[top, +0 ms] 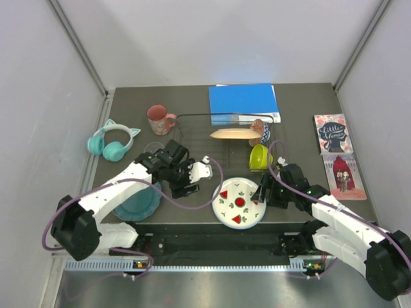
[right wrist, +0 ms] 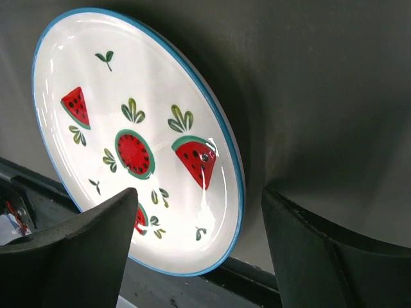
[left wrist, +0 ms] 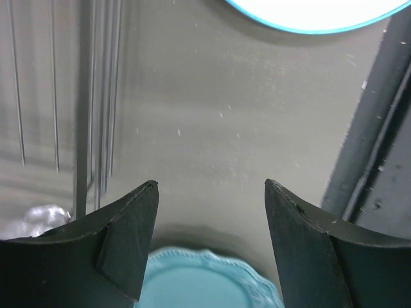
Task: Load the mixed dishes into the dish rack
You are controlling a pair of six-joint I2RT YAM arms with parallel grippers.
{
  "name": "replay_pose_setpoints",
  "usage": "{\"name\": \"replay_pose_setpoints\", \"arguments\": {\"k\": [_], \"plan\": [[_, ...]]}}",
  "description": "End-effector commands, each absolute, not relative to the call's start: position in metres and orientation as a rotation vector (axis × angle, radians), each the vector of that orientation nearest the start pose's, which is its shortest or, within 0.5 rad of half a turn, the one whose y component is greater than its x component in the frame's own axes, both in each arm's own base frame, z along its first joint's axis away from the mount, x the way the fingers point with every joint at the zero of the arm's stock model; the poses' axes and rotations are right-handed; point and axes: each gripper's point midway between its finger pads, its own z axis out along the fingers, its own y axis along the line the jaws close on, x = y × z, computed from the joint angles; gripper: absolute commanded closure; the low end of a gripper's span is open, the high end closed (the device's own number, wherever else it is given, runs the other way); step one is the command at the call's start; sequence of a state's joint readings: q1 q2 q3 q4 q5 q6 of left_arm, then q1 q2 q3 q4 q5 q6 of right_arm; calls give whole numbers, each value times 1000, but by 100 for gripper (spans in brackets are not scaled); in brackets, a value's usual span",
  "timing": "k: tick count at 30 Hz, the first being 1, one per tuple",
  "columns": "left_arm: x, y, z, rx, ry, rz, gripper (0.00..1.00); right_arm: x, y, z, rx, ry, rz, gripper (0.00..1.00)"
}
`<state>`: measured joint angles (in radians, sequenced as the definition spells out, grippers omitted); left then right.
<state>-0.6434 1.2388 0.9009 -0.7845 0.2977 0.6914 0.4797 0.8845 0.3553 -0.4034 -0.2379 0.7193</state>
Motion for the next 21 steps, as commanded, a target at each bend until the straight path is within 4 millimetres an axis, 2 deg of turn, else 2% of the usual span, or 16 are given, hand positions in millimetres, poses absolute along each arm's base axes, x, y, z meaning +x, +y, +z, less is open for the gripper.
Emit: {"name": "replay_pose_setpoints", "arguments": {"k": [1,6,11,15,21], "plan": [[212,-204,94,1794,1887,-389,28,160,168,42,185,2622,789,24],[204,-222,74,1913,1824,-412,28,158,164,44,199,2613,775,26],[190,-224,55,2019,1797,-407,28,154,159,50,245,2596,764,26],[189,-231,46,2036,1815,-413,29,154,159,50,249,2592,772,26],[191,-258,32,2037,1782,-413,28,151,161,45,235,2614,777,27]]}}
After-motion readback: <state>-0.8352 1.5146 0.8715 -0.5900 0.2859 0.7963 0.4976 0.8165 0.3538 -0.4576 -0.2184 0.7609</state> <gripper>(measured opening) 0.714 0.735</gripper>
